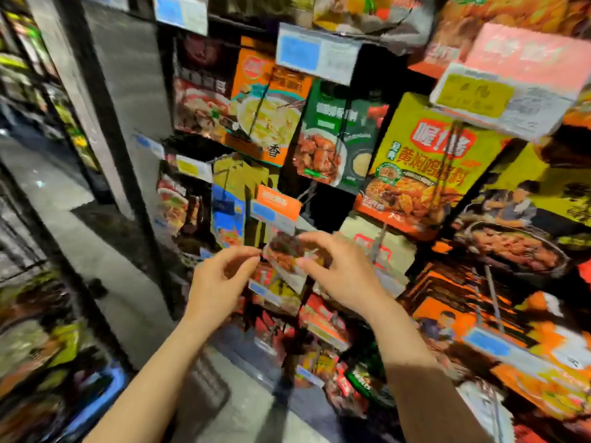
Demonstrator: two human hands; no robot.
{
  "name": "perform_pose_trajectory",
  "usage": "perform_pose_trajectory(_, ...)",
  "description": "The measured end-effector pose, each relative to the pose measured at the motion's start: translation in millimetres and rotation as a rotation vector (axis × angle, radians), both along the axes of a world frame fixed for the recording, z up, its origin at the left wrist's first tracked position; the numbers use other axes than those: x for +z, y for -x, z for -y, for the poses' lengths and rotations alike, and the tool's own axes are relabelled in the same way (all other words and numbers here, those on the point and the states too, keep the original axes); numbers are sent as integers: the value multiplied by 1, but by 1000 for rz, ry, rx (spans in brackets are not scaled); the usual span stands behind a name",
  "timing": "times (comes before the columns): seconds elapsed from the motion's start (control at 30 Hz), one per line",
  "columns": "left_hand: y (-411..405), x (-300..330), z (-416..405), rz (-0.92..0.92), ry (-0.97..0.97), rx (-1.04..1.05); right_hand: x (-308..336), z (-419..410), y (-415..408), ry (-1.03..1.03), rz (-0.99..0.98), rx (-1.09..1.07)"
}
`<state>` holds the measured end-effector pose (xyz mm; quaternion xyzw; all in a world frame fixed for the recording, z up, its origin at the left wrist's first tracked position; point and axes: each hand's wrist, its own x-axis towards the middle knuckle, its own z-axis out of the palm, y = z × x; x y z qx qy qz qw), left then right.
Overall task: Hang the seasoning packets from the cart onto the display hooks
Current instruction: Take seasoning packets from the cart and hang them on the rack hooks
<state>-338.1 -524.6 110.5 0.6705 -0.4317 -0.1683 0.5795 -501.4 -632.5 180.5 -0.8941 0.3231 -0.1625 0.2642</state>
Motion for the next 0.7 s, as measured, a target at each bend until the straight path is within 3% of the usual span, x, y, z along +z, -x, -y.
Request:
perform_pose_trajectory(0.27, -116, -59, -179, -48, -150, 518, -53, -110, -194, -220, -78, 480)
perform_pose_trajectory(0.53, -169, -91, -330, -17, -460, 1084, -103, -201, -298, -347, -332, 759)
perform_pose_trajectory(0.6, -180, -94, -360, 12, -542, 1155, -118, -218, -319, -370, -385, 788)
perform_pose_trajectory(0.7, -204, -116, -403, 162, -795, 1026, -142, -237, -352, -348, -463, 804)
